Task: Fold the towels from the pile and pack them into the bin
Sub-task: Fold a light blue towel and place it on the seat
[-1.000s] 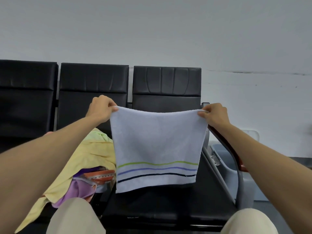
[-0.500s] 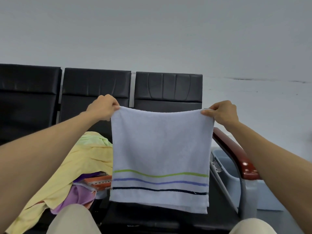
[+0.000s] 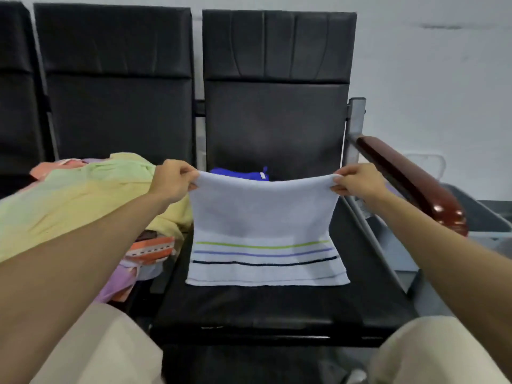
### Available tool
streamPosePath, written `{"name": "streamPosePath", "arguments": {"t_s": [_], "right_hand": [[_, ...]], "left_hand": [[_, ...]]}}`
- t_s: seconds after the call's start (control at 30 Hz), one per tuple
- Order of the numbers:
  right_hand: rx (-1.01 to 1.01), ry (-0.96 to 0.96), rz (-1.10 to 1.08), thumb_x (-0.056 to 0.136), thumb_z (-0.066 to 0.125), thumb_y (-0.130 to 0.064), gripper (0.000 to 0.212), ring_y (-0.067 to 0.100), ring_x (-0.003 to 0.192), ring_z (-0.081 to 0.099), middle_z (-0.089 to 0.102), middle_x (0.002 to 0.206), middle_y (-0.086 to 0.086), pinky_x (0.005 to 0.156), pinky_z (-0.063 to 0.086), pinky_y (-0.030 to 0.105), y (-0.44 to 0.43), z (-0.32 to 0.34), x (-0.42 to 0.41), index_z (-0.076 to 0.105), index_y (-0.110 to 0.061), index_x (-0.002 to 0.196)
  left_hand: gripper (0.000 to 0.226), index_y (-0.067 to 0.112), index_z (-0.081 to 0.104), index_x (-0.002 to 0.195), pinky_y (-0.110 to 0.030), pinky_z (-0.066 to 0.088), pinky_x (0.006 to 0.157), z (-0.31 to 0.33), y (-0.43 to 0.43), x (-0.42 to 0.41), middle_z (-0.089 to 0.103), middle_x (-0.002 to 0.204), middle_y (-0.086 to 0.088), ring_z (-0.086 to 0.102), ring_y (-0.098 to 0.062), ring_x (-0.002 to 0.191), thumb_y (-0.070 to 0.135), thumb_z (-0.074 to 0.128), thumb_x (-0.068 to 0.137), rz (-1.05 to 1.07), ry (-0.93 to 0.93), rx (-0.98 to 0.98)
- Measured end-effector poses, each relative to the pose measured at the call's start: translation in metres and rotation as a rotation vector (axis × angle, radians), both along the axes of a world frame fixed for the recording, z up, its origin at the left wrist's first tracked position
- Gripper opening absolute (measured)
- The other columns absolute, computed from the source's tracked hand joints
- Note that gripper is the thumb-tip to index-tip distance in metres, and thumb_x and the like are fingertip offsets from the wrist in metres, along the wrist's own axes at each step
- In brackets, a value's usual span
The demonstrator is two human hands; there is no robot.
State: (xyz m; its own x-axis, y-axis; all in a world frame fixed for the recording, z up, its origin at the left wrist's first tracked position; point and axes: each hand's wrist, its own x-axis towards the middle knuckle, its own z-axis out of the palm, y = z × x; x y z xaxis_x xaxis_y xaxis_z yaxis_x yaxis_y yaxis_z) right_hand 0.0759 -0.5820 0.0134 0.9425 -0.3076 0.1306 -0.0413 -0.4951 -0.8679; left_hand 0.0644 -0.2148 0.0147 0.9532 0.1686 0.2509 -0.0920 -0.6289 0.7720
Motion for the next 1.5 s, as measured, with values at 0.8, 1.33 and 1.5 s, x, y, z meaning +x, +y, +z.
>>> {"name": "streamPosePath", "arguments": {"t_s": [0.8, 1.33, 1.5], "right_hand": [[-0.68, 0.571, 0.227, 0.078, 0.076, -0.015, 0.06, 0.026, 0.108, 0.058, 0.058, 0.123, 0.01, 0.086, 0.047, 0.029, -0.003, -0.107, -0.06, 0.049, -0.009, 0.131], [-0.478, 0.561, 0.027, 0.084, 0.066, -0.036, 0.031, 0.03, 0.082, 0.059, 0.058, 0.094, 0.012, 0.063, 0.049, 0.032, 0.008, -0.114, -0.038, 0.049, -0.011, 0.074], [-0.436, 0.81, 0.224, 0.083, 0.067, -0.016, 0.021, 0.022, 0.072, 0.06, 0.061, 0.084, 0.009, 0.061, 0.053, 0.03, 0.013, -0.097, -0.042, 0.055, -0.004, 0.095]], "left_hand": [[0.01, 0.037, 0.065, 0.076, -0.017, 0.045, 0.074, -0.099, 0.024, -0.057, 0.063, 0.087, 0.018, 0.059, -0.001, 0.084, 0.033, 0.07, 0.084, -0.547, 0.3, 0.691], [0.04, 0.009, 0.051, 0.068, -0.029, 0.031, 0.053, -0.126, 0.012, -0.035, 0.053, 0.067, -0.004, 0.049, -0.018, 0.059, 0.041, 0.068, 0.085, -0.016, 0.44, 0.262], [0.033, 0.008, 0.056, 0.074, -0.026, 0.034, 0.055, -0.121, 0.013, -0.035, 0.054, 0.074, -0.003, 0.049, -0.015, 0.064, 0.034, 0.075, 0.08, -0.011, 0.571, 0.256]]}}
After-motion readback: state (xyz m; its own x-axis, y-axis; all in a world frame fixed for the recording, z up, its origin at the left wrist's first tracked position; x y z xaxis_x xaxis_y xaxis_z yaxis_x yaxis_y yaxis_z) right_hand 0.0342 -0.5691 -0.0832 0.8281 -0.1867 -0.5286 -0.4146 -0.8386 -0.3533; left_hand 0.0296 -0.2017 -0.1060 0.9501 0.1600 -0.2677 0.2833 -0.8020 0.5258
